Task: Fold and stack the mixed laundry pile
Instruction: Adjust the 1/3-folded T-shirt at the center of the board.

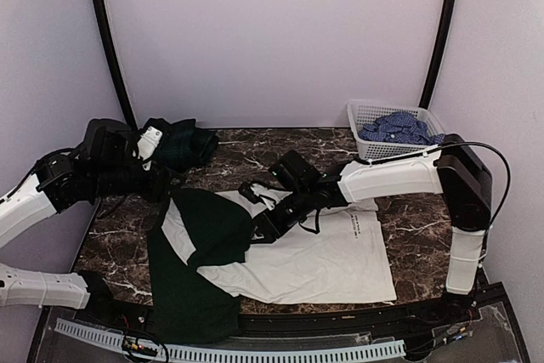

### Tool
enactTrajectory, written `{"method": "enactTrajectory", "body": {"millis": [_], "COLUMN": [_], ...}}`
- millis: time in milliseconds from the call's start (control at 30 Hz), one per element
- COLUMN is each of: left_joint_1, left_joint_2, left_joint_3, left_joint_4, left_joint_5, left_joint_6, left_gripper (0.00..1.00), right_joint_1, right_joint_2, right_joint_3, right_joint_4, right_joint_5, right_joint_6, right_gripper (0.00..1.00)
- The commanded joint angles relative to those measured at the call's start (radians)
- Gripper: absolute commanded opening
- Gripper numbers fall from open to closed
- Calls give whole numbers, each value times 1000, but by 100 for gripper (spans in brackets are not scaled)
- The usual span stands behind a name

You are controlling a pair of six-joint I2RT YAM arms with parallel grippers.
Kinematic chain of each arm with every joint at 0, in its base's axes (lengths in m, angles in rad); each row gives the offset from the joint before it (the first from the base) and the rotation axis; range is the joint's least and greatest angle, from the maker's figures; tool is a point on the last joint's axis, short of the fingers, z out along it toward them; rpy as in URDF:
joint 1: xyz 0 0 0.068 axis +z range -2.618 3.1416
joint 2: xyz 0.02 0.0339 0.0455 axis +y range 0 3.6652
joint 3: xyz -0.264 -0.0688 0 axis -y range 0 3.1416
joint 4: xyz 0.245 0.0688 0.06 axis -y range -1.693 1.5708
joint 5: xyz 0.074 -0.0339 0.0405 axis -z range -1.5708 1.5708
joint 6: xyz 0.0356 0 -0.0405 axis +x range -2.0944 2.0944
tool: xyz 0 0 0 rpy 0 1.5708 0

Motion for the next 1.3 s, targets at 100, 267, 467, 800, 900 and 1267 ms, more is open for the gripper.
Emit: {"method": "enactTrajectory", "body": {"millis": [100, 267, 467, 800, 900, 1267], "left_joint_1": [290, 462, 583, 590, 590, 590], "left_joint_2": [189, 258, 424, 600, 608, 677], "left_joint_3": [-25, -142, -202, -175, -176, -173], "left_joint_4": [14, 160, 350, 500, 502, 522], "left_joint_5": [194, 308, 408, 438, 430, 432], "left_joint_6": [-486, -659, -720, -752, -751, -760], "left_gripper": [48, 41, 39, 37, 37, 36], "right_joint_1": [23, 35, 44, 52, 57, 84], "right_joint_2": [104, 144, 167, 196, 194, 228], "right_joint_3": [78, 95, 104, 125, 117, 139], "right_joint_4": [36, 22, 22, 16, 11, 18], "right_joint_5": [15, 28, 38, 23, 26, 7], "right_joint_6": [62, 83, 105, 124, 131, 146], "right_gripper": [46, 45, 46, 41, 41, 34]}}
